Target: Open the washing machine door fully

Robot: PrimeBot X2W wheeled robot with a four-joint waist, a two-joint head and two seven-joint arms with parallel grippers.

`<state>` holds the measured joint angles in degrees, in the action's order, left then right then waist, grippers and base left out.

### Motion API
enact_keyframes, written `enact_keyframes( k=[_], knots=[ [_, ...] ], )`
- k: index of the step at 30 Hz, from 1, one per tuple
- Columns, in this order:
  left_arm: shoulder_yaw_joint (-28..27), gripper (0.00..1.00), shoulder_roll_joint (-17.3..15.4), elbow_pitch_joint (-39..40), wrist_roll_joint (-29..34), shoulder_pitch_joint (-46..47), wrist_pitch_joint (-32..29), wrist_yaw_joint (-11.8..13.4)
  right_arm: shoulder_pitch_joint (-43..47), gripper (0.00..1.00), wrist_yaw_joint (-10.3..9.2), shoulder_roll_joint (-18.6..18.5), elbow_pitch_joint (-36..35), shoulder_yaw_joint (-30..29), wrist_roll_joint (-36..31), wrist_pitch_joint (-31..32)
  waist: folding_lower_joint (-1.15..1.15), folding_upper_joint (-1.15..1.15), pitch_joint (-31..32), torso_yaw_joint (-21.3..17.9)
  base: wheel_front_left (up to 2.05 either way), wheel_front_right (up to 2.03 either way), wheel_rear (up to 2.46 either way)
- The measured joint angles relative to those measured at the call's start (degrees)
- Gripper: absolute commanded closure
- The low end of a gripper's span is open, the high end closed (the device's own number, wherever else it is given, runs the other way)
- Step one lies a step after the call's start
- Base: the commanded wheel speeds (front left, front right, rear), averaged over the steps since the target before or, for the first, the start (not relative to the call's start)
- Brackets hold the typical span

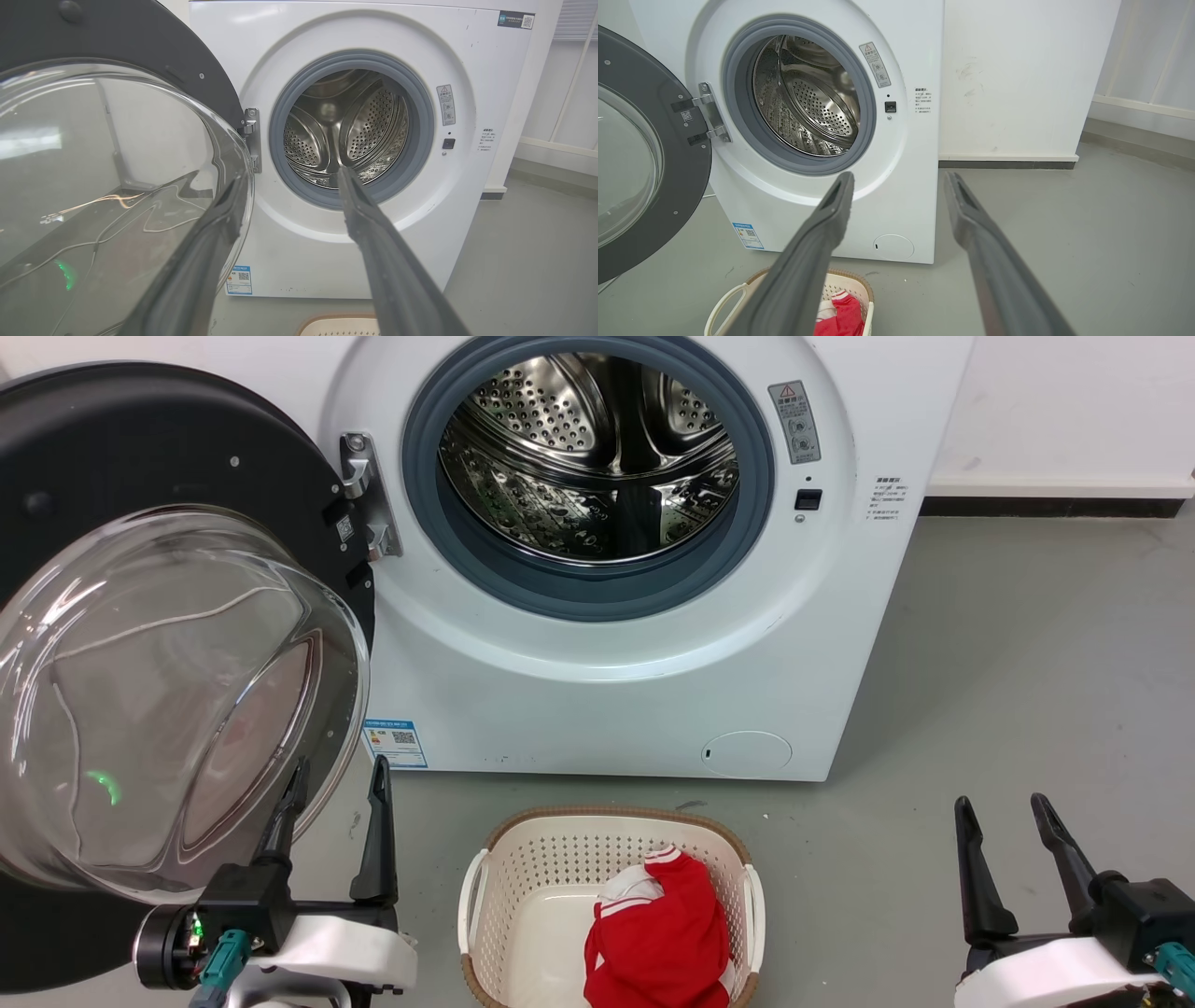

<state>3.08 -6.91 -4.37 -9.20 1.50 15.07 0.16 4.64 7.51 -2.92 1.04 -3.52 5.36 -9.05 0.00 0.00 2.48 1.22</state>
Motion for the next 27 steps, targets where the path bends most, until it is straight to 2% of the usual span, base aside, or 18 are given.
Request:
enact_keyframes(
  k=[27],
  knots=[
    [-2.1,0.0,1.7,-1.0,2.0,-0.1,0.0,-2.0,0.0,0.0,-0.01,0.0,0.9,0.1,0.8,-0.6,0.0,0.0,-0.2,0.0,0.0,0.0,0.0]
  ],
)
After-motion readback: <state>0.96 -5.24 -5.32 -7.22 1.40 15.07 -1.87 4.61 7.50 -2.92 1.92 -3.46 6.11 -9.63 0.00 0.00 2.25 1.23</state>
